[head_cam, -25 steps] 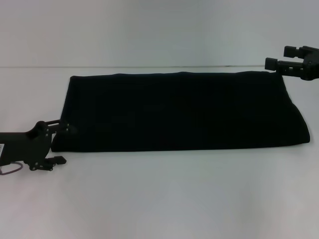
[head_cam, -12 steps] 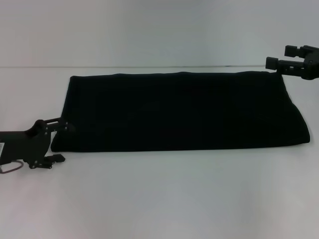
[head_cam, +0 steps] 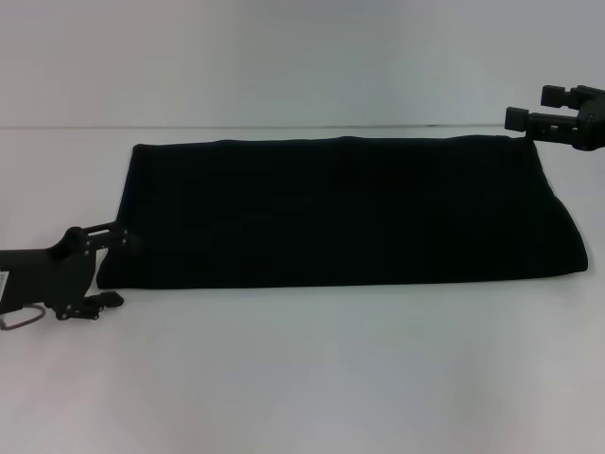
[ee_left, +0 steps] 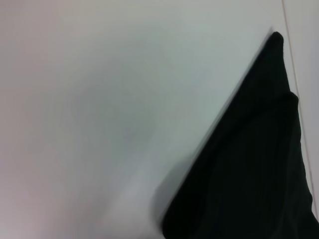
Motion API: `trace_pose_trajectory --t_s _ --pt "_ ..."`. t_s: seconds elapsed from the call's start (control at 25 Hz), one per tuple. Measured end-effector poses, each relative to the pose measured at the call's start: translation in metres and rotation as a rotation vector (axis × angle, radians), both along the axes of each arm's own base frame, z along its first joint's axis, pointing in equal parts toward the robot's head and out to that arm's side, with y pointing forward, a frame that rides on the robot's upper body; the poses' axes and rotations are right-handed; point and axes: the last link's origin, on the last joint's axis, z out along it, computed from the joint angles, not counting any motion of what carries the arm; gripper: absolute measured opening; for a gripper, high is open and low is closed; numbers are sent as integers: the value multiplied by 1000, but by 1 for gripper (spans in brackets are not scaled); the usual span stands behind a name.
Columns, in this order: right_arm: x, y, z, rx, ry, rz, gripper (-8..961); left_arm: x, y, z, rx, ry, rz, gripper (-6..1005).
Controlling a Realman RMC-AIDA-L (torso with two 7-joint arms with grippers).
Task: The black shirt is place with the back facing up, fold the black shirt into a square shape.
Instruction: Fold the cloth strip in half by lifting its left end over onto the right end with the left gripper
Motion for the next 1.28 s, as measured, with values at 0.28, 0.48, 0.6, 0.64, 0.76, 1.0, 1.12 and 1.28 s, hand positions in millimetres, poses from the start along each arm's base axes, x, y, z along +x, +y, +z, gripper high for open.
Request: trace_pose_trajectory --t_s 0.28,0.48,0.6,0.64,0.76,1.0,1.12,1.28 --pt "0 0 0 2 0 -1 920 -2 0 0 8 7 6 861" --pt "0 0 0 3 1 -2 919 -3 1 0 14 12 8 857" --pt "0 0 0 3 1 -2 919 -3 2 0 16 15 8 855" --pt "0 0 0 3 1 -2 919 -3 2 0 18 18 8 854" --pt "0 0 1 4 0 -1 918 -3 4 0 25 27 6 852" --pt "-2 1 3 10 -1 5 919 -2 7 0 32 31 -3 847" --pt "-2 0 3 14 -1 6 919 -2 8 1 39 38 -5 845" --pt "-2 0 3 18 8 8 919 -3 10 2 45 50 -8 842"
